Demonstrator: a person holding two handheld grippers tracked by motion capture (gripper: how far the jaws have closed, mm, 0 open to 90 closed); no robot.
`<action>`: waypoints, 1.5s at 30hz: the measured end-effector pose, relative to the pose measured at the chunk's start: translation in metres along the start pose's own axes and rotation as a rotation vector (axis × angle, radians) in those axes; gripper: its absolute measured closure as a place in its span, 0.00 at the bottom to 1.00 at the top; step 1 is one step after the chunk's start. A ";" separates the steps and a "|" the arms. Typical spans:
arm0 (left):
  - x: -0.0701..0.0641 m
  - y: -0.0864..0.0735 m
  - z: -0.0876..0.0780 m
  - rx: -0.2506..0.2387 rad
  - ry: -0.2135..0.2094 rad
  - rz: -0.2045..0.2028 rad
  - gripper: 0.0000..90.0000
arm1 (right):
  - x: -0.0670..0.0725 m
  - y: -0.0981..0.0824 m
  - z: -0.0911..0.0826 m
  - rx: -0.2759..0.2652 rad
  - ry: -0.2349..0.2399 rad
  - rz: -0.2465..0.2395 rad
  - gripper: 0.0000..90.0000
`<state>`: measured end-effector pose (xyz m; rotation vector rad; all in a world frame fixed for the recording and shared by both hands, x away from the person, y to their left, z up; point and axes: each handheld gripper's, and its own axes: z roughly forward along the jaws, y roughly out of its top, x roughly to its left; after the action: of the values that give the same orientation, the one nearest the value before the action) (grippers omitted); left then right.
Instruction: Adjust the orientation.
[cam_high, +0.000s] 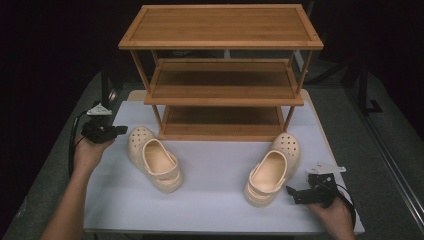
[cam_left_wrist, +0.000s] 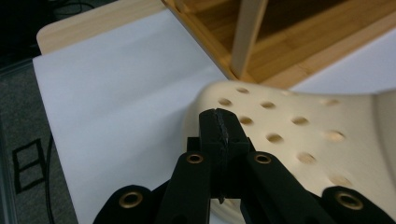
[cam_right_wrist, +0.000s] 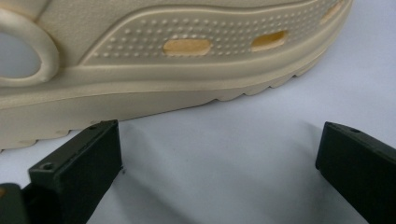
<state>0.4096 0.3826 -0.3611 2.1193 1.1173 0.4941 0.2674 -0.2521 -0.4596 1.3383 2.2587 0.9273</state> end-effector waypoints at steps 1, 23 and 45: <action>0.002 0.001 0.003 0.008 0.007 0.007 1.00 | 0.000 0.000 0.000 0.000 0.000 -0.001 0.00; 0.023 -0.005 0.067 0.081 0.013 0.032 1.00 | 0.000 0.000 0.000 -0.001 0.001 0.002 0.00; -0.019 -0.011 0.063 0.057 -0.035 0.093 1.00 | 0.000 0.000 0.000 -0.001 0.001 0.000 0.00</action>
<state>0.4303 0.3461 -0.4128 2.2286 1.0282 0.4718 0.2673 -0.2523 -0.4597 1.3373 2.2592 0.9289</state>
